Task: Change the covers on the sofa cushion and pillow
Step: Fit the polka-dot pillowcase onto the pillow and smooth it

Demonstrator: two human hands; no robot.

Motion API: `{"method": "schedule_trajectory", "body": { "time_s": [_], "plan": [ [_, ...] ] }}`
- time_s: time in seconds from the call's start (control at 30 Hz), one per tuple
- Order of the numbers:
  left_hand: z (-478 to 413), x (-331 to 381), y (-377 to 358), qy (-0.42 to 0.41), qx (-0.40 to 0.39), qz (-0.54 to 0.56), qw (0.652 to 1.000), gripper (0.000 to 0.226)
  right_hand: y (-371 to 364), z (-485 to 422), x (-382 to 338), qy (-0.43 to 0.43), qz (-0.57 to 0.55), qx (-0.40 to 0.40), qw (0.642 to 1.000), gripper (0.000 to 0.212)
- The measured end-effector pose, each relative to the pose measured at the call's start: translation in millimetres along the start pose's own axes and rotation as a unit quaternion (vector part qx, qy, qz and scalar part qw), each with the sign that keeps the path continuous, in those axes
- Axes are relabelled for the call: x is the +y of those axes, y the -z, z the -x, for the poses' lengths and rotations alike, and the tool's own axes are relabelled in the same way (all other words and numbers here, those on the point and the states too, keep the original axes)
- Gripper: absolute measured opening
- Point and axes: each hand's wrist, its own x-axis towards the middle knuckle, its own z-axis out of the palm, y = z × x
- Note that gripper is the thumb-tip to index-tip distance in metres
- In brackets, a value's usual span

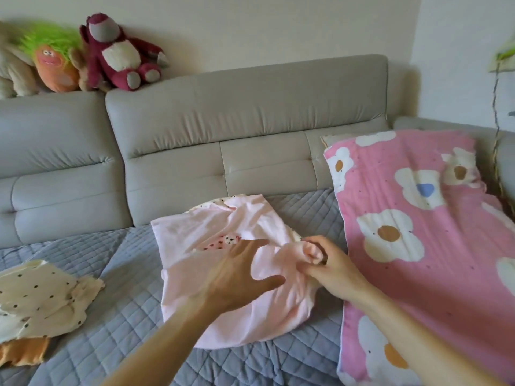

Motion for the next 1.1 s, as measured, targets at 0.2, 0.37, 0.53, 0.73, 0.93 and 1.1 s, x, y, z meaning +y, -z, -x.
{"method": "schedule_trajectory", "body": {
  "time_s": [0.2,0.37,0.53,0.73,0.93,1.1],
  "plan": [
    [-31,38,1,-0.084,0.008,0.015,0.996,0.036,-6,4,-6,-0.003,-0.155,0.026,0.988,0.052],
    [-44,17,24,-0.017,0.049,0.115,0.992,0.017,12,3,10,0.018,0.016,0.124,0.992,0.053],
    [-45,-20,48,0.041,-0.029,0.085,0.995,0.033,21,3,17,0.005,0.007,0.163,0.987,0.023],
    [-36,15,38,-0.065,-0.103,0.01,0.992,0.073,-5,0,-8,0.049,-0.01,0.13,0.99,0.018],
    [-58,40,34,-0.112,-0.01,-0.204,0.973,0.028,-12,0,-29,0.126,-0.014,0.165,0.978,0.019],
    [-67,21,97,-0.068,0.171,-0.245,0.952,0.022,-19,-24,-12,0.087,0.203,0.109,0.969,0.023]
  ]
}}
